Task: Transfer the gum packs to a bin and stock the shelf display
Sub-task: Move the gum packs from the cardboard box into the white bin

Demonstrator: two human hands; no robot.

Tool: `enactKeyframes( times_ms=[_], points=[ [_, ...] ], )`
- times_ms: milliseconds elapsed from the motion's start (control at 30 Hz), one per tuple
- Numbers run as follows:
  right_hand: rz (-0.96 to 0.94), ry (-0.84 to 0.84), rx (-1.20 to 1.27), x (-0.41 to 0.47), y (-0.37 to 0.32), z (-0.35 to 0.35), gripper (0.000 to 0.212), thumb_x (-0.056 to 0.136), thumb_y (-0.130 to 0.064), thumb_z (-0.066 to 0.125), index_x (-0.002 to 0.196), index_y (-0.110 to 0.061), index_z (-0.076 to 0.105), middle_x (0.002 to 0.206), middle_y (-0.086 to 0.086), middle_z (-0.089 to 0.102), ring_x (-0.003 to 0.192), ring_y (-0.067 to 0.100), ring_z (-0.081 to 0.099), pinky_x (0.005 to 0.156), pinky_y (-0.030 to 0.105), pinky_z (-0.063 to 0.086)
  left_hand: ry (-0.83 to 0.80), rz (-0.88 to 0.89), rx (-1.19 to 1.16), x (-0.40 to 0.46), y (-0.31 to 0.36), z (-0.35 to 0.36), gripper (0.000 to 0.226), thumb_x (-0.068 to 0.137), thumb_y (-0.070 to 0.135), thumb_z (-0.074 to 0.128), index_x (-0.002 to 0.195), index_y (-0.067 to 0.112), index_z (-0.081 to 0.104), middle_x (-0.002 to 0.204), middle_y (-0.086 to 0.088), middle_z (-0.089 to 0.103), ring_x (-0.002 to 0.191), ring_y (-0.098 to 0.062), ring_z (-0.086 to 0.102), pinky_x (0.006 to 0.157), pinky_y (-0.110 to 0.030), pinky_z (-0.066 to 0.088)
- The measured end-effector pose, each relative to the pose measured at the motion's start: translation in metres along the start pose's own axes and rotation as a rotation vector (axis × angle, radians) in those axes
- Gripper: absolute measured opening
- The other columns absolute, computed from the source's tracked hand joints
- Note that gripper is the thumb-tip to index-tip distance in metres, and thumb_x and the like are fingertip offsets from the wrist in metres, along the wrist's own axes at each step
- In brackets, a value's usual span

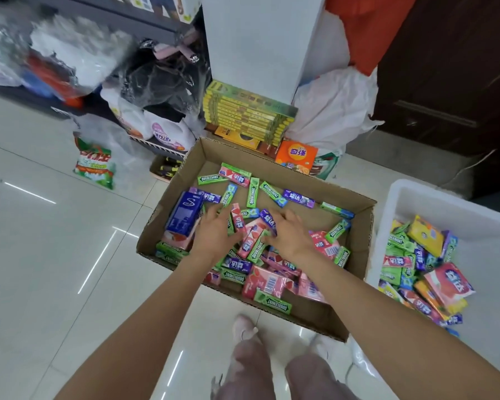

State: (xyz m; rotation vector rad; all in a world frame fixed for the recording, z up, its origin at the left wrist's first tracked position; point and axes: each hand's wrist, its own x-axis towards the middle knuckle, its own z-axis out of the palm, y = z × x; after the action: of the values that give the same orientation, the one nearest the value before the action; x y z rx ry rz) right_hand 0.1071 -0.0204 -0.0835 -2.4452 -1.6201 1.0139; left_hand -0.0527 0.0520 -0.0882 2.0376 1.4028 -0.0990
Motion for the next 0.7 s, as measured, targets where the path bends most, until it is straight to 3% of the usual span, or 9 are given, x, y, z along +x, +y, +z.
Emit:
enactKeyframes(
  times_ms=[200,333,433,500,600,700],
  points=[
    [0.047,-0.002,-0.058,0.007,0.003,-0.012,0.045,0.086,-0.033,0.064,0.124,-0.012,0.055,0.126,0.012,0.047,0.123,0.030,0.040,0.102,0.038,0.037,0.036,-0.034,-0.003,0.013,0.011,0.002,0.064,0.082,0.035,0.069,0.136,0.015,0.042,0.133,-0.013,0.033,0.124,-0.031,0.035,0.104,-0.041,0.036],
    [0.041,-0.006,-0.060,0.006,0.003,-0.017,0.035,0.086,-0.031,0.065,0.116,-0.014,0.056,0.118,0.008,0.059,0.109,0.028,0.053,0.089,0.036,0.042,0.000,-0.054,0.007,0.019,0.018,0.003,0.065,0.081,0.026,0.071,0.136,0.014,0.040,0.136,-0.015,0.030,0.123,-0.035,0.037,0.104,-0.041,0.033],
    [0.031,0.000,-0.013,0.004,0.002,-0.020,0.036,0.085,-0.028,0.068,0.117,-0.017,0.058,0.119,0.005,0.061,0.109,0.025,0.056,0.090,0.035,0.044,-0.037,-0.032,-0.032,0.019,0.021,0.004,0.066,0.082,0.016,0.069,0.140,0.018,0.037,0.140,-0.013,0.031,0.124,-0.034,0.038,0.104,-0.041,0.038],
    [0.026,0.011,0.015,0.002,0.003,-0.022,0.036,0.085,-0.027,0.068,0.119,-0.017,0.060,0.119,0.004,0.061,0.108,0.024,0.057,0.089,0.036,0.046,-0.025,-0.015,-0.095,0.018,0.019,0.005,0.062,0.082,0.008,0.068,0.137,0.019,0.043,0.138,-0.012,0.035,0.120,-0.033,0.042,0.102,-0.043,0.041],
    [0.030,0.071,0.093,-0.002,0.006,-0.026,0.029,0.086,-0.026,0.066,0.113,-0.015,0.062,0.111,0.004,0.060,0.099,0.022,0.056,0.075,0.031,0.043,0.034,0.030,-0.149,0.017,0.019,0.005,0.050,0.081,-0.001,0.065,0.128,0.014,0.055,0.133,-0.011,0.041,0.116,-0.031,0.046,0.097,-0.042,0.046],
    [0.044,0.147,0.188,-0.004,0.010,-0.030,0.030,0.085,-0.026,0.067,0.112,-0.013,0.063,0.108,0.004,0.061,0.093,0.019,0.054,0.072,0.029,0.041,0.020,0.021,-0.101,0.017,0.025,0.006,0.045,0.081,0.003,0.068,0.123,0.011,0.057,0.131,-0.014,0.041,0.114,-0.032,0.048,0.099,-0.039,0.044]
  ],
)
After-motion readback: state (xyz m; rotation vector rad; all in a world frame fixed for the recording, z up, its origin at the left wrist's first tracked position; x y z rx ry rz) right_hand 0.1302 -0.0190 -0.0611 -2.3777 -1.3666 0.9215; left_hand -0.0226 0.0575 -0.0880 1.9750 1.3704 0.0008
